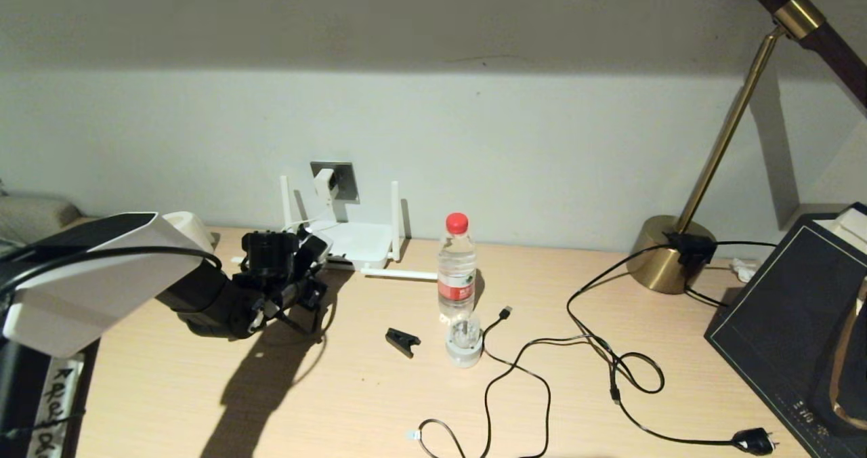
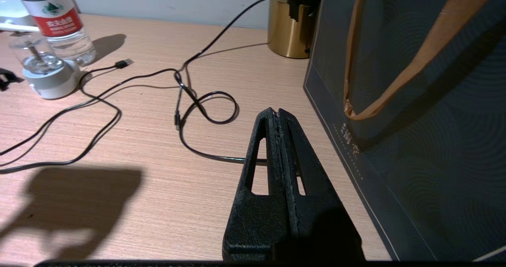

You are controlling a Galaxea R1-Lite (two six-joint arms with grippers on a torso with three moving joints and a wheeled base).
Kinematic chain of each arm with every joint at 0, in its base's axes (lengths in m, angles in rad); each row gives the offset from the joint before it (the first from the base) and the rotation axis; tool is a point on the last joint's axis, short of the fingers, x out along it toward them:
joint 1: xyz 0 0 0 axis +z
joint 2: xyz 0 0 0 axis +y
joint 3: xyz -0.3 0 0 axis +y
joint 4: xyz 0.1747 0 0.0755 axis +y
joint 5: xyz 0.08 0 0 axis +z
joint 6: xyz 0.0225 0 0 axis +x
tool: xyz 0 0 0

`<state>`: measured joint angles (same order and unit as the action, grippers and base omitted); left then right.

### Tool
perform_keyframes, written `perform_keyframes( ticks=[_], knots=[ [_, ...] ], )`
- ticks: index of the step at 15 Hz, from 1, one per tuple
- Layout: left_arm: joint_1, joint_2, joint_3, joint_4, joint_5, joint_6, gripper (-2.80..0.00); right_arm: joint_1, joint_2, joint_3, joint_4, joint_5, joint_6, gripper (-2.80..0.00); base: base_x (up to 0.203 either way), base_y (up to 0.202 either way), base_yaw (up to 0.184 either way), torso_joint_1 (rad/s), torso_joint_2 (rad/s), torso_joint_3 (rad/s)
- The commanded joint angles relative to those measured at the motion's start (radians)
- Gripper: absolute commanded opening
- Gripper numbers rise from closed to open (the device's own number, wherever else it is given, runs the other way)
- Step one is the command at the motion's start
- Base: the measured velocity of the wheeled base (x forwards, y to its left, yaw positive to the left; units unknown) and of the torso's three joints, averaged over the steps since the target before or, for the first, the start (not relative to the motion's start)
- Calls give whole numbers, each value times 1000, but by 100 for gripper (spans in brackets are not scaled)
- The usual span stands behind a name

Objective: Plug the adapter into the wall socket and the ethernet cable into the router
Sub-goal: Hand it to the other hand

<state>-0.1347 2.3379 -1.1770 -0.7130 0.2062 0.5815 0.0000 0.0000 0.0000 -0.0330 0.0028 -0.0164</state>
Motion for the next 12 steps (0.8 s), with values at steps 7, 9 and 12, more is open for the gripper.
perform_keyframes(
  ticks=[7,9,12],
  knots=[
    [0,-6,-3,-26,1,3,-280,0,0,9,-1,0,0,-280,0,0,0,0,0,0],
    [0,-5,-1,-26,1,3,-280,0,0,9,-1,0,0,-280,0,0,0,0,0,0],
    [0,-8,-1,-26,1,4,-280,0,0,9,-1,0,0,-280,0,0,0,0,0,0]
  ],
)
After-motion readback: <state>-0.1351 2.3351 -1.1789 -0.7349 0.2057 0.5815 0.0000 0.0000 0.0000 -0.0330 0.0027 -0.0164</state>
